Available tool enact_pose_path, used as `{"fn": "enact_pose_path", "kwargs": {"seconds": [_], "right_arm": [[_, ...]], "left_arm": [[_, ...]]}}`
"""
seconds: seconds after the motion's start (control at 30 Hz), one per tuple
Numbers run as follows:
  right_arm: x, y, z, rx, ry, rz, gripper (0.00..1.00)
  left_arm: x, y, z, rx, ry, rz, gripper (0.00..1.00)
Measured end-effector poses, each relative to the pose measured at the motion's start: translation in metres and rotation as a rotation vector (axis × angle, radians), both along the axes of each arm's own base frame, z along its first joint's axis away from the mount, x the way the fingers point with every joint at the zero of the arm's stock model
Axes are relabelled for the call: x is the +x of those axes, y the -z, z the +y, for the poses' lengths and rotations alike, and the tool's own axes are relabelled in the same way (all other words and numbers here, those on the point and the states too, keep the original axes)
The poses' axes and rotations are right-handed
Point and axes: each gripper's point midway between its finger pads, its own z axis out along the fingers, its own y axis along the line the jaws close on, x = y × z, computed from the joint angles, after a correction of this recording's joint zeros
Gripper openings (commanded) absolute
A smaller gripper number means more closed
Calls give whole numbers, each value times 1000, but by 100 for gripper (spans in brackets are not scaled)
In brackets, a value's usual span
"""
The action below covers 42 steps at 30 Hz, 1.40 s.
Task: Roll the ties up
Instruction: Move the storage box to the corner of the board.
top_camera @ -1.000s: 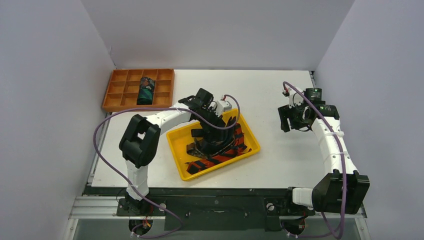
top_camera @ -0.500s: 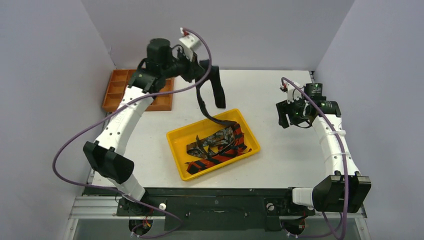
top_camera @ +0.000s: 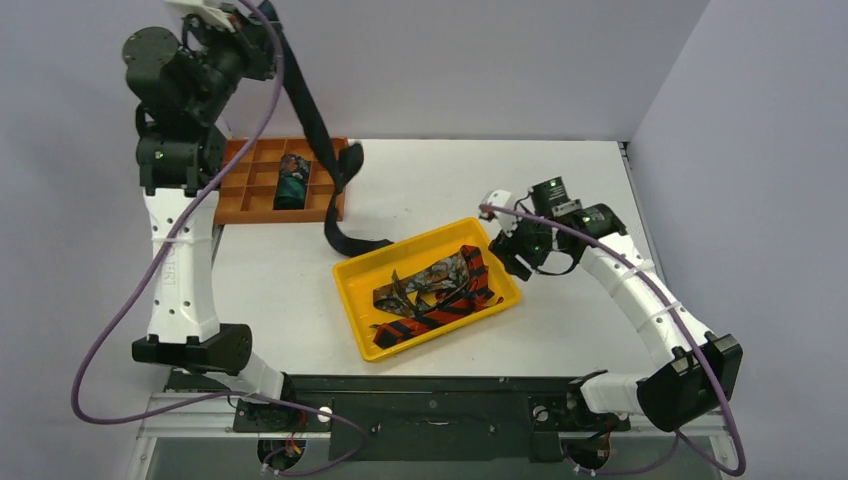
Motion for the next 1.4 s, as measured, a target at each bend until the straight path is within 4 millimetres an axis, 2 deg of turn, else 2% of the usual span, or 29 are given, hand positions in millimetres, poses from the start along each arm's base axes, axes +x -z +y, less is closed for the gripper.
{"fn": "enact_pose_path", "kwargs": {"seconds": [0.1,0.23,0.37,0.57,0.8,0.97,1.1,1.17,1.27,1.4], "right_arm": [[-22,10,33,-32,-166,9,61],[-65,29,76,-87,-409,29,59],[-92,42,106,-122,-568,33,56],[-102,70,136,-172,-680,55,51],[-117,98,158,-214,-775,61,48],[-109,120,168,-256,-765,49,38],[-98,140,163,-279,-673,91,31],[-87,146,155,-277,-603,115,26],[-58,146,142,-255,-507,105,24],[-16,148,105,-269,-352,115,22]], "left_arm": [[-3,-14,46,-56,-130,-17,0],[-13,-19,84,-99,-242,-19,0],[-25,-10,106,-117,-305,8,0],[-41,-2,135,-127,-396,44,0],[-58,10,142,-129,-426,79,0],[-58,18,142,-136,-427,102,0],[-54,27,142,-149,-419,130,0],[-52,29,140,-154,-409,139,0],[-48,32,138,-162,-393,150,0],[-41,42,134,-172,-360,181,0]]}}
